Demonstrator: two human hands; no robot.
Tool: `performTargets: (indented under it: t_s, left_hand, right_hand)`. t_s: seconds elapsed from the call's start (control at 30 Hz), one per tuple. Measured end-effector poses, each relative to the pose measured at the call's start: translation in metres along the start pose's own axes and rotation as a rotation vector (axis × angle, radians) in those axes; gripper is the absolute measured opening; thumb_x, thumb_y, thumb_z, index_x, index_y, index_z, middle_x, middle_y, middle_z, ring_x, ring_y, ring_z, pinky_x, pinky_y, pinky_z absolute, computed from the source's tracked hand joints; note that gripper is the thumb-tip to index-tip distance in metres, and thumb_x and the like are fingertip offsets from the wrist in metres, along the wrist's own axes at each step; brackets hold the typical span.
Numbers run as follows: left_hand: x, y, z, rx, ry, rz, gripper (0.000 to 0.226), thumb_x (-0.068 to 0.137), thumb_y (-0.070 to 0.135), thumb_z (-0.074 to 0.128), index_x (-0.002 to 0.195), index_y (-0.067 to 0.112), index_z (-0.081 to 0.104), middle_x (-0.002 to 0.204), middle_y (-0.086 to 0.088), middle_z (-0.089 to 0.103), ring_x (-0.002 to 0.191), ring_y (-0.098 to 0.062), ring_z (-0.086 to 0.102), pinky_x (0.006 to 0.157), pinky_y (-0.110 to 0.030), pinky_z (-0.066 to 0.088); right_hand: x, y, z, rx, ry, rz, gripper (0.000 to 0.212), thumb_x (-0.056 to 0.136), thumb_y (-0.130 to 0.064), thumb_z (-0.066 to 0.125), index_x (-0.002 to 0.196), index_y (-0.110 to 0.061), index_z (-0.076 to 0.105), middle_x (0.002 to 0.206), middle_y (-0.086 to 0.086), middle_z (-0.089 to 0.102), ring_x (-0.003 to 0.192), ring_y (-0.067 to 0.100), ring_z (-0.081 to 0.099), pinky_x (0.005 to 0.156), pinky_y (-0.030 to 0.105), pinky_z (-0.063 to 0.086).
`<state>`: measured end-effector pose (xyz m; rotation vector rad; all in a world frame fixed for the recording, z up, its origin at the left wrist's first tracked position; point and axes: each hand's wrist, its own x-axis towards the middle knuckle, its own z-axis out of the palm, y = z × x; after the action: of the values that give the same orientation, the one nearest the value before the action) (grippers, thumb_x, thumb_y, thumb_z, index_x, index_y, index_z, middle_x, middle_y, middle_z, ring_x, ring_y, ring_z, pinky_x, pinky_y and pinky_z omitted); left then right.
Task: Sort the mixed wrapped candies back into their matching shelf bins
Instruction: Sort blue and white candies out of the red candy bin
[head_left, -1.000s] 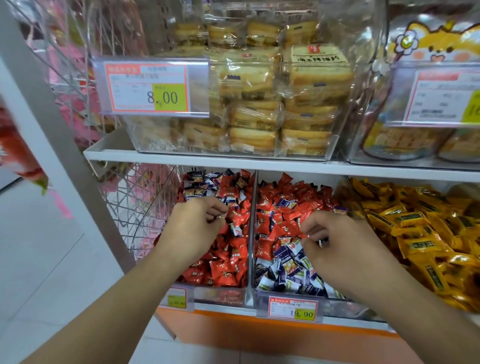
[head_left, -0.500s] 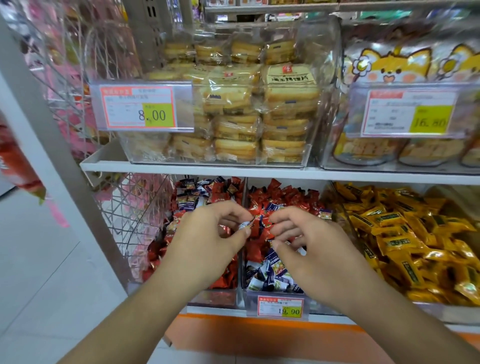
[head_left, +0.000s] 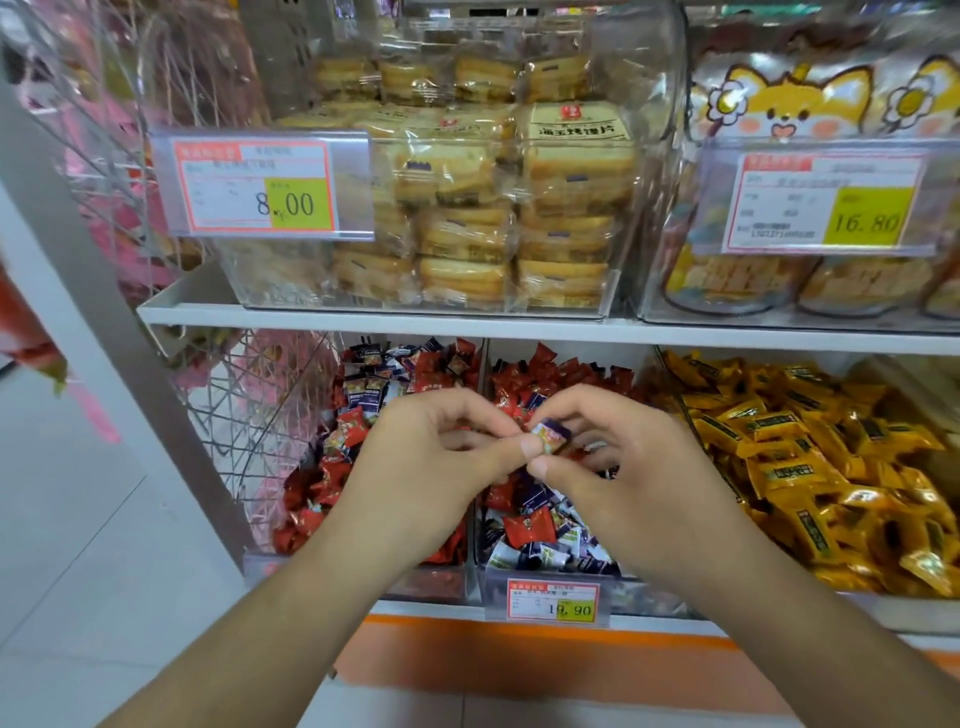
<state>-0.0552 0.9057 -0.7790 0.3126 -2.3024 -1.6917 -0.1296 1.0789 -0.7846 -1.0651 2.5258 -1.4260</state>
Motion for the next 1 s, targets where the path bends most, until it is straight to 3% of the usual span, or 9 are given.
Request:
performTargets:
  t_s: [0.1, 0.23, 0.3, 0.43, 0.53, 0.63, 0.73, 0.83, 1.0]
  left_hand:
    - [0.002, -0.007, -0.004, 0.098, 0.041, 0.0, 0.012, 0.087, 0.039, 0.079, 0.088, 0.027, 0.074, 0.085, 0.005, 0.077, 0.084, -0.007, 0.073, 0.084, -0.028, 0.055]
    - [0.013, -0.023, -0.026, 0.298, 0.169, 0.022, 0.003, 0.094, 0.036, 0.071, 0.091, 0.038, 0.07, 0.092, 0.016, 0.074, 0.081, -0.007, 0.07, 0.08, -0.04, 0.058]
    - [0.016, -0.03, -0.038, 0.326, 0.181, -0.001, 0.008, 0.095, 0.033, 0.07, 0.09, 0.039, 0.069, 0.088, 0.013, 0.074, 0.075, -0.007, 0.069, 0.074, -0.038, 0.057]
    - [0.018, -0.039, -0.054, 0.351, 0.152, -0.031, 0.008, 0.095, 0.027, 0.07, 0.09, 0.034, 0.07, 0.086, 0.015, 0.074, 0.084, -0.013, 0.072, 0.083, -0.045, 0.059]
    - [0.019, -0.044, -0.063, 0.389, 0.156, -0.029, 0.01, 0.095, 0.024, 0.07, 0.088, 0.032, 0.07, 0.085, 0.015, 0.073, 0.085, -0.001, 0.069, 0.082, -0.034, 0.057]
    - [0.022, -0.05, -0.075, 0.441, 0.194, -0.043, 0.016, 0.096, 0.02, 0.067, 0.087, 0.033, 0.069, 0.085, 0.011, 0.072, 0.079, -0.005, 0.068, 0.066, -0.026, 0.055]
    - [0.025, -0.054, -0.087, 0.498, 0.247, -0.068, 0.02, 0.096, 0.015, 0.064, 0.087, 0.031, 0.069, 0.088, 0.01, 0.071, 0.075, -0.008, 0.067, 0.056, -0.022, 0.052]
    - [0.027, -0.057, -0.093, 0.504, 0.285, -0.088, 0.021, 0.097, 0.012, 0.059, 0.091, 0.03, 0.068, 0.086, 0.01, 0.07, 0.074, -0.015, 0.068, 0.054, -0.023, 0.05]
    - [0.031, -0.067, -0.095, 0.571, 0.262, -0.001, 0.021, 0.1, 0.011, 0.057, 0.1, 0.028, 0.069, 0.09, 0.011, 0.069, 0.074, -0.007, 0.065, 0.052, -0.01, 0.042]
  right_hand:
    - [0.002, 0.013, -0.009, -0.144, 0.034, 0.086, 0.012, 0.092, -0.026, 0.075, 0.093, -0.034, 0.066, 0.089, -0.016, 0.067, 0.088, 0.005, 0.063, 0.075, 0.027, 0.055]
    - [0.003, 0.024, -0.015, -0.49, -0.122, 0.171, 0.038, 0.097, -0.032, 0.069, 0.133, -0.039, 0.06, 0.135, -0.016, 0.057, 0.124, 0.008, 0.054, 0.106, 0.029, 0.048]
    - [0.002, 0.02, -0.004, -0.467, -0.199, 0.119, 0.042, 0.097, -0.035, 0.069, 0.138, -0.039, 0.058, 0.137, -0.02, 0.053, 0.129, 0.006, 0.048, 0.11, 0.028, 0.042]
    - [0.001, 0.023, 0.024, -0.592, -0.348, 0.03, 0.036, 0.095, -0.042, 0.07, 0.13, -0.036, 0.062, 0.126, -0.018, 0.053, 0.125, 0.011, 0.042, 0.103, 0.035, 0.044]
    - [0.004, 0.028, 0.031, -0.675, -0.343, 0.04, 0.016, 0.095, -0.036, 0.072, 0.109, -0.033, 0.066, 0.109, -0.014, 0.054, 0.109, 0.015, 0.052, 0.084, 0.031, 0.048]
    - [0.01, 0.023, 0.024, -0.644, -0.217, 0.113, 0.01, 0.094, -0.039, 0.07, 0.094, -0.033, 0.061, 0.096, -0.017, 0.056, 0.09, 0.009, 0.058, 0.076, 0.032, 0.053]
    - [0.02, 0.002, 0.022, -0.352, 0.007, 0.154, 0.014, 0.092, -0.039, 0.073, 0.087, -0.033, 0.062, 0.082, -0.015, 0.063, 0.075, 0.003, 0.06, 0.068, 0.022, 0.054]
    - [0.031, -0.022, 0.041, -0.133, -0.003, 0.097, 0.014, 0.092, -0.044, 0.071, 0.103, -0.036, 0.068, 0.095, -0.019, 0.066, 0.091, -0.003, 0.059, 0.077, 0.017, 0.051]
    - [0.03, -0.024, 0.059, -0.259, -0.112, 0.044, 0.032, 0.102, -0.042, 0.058, 0.133, -0.038, 0.061, 0.132, -0.029, 0.054, 0.123, -0.008, 0.043, 0.103, 0.015, 0.033]
